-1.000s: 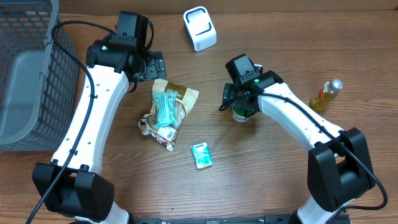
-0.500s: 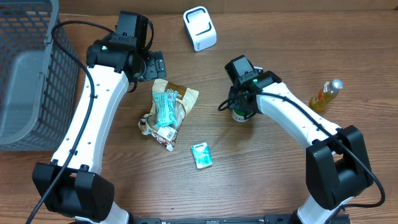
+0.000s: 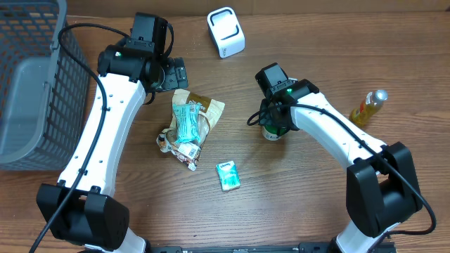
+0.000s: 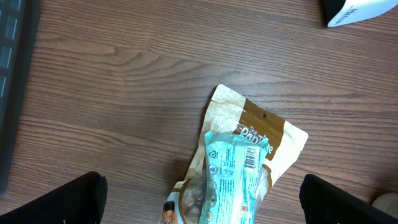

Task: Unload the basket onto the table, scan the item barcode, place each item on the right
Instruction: 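Lower the right gripper onto the green-capped tub and grasp its lid, then lift the green-capped tub and shift it left toward the packets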

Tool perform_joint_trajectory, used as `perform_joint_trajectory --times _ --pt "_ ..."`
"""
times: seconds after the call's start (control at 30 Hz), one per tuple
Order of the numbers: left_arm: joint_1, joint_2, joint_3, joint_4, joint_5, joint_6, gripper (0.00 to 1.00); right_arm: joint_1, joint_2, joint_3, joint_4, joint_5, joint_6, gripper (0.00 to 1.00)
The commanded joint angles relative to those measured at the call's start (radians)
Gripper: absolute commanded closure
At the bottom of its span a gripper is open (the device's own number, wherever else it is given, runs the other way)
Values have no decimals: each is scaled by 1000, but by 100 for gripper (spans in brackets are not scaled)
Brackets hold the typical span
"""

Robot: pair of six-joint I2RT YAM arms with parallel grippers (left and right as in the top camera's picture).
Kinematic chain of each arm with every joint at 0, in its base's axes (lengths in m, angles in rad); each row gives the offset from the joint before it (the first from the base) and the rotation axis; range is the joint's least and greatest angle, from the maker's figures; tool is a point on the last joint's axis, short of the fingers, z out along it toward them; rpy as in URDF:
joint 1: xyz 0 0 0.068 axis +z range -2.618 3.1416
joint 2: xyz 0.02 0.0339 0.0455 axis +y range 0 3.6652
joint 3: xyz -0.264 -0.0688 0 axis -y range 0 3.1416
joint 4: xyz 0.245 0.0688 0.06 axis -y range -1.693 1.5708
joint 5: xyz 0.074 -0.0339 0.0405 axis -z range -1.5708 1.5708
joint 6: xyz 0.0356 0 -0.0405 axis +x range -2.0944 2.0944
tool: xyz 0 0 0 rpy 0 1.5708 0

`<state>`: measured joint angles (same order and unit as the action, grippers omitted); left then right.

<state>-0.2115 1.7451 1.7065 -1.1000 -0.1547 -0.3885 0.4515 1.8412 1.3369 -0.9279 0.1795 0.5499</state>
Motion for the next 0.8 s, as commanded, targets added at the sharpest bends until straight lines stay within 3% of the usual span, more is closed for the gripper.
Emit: perform_joint_trajectory --times 0.0,0.63,0.77 --pt "-5 -12 17 0 -10 15 0 2 7 -9 -26 -93 0 49" --pt "-5 -12 17 0 -10 15 0 42 7 -9 -70 -227 -97 50" --pt "-5 -12 17 0 -10 15 0 86 7 -9 -71 -227 -188 49"
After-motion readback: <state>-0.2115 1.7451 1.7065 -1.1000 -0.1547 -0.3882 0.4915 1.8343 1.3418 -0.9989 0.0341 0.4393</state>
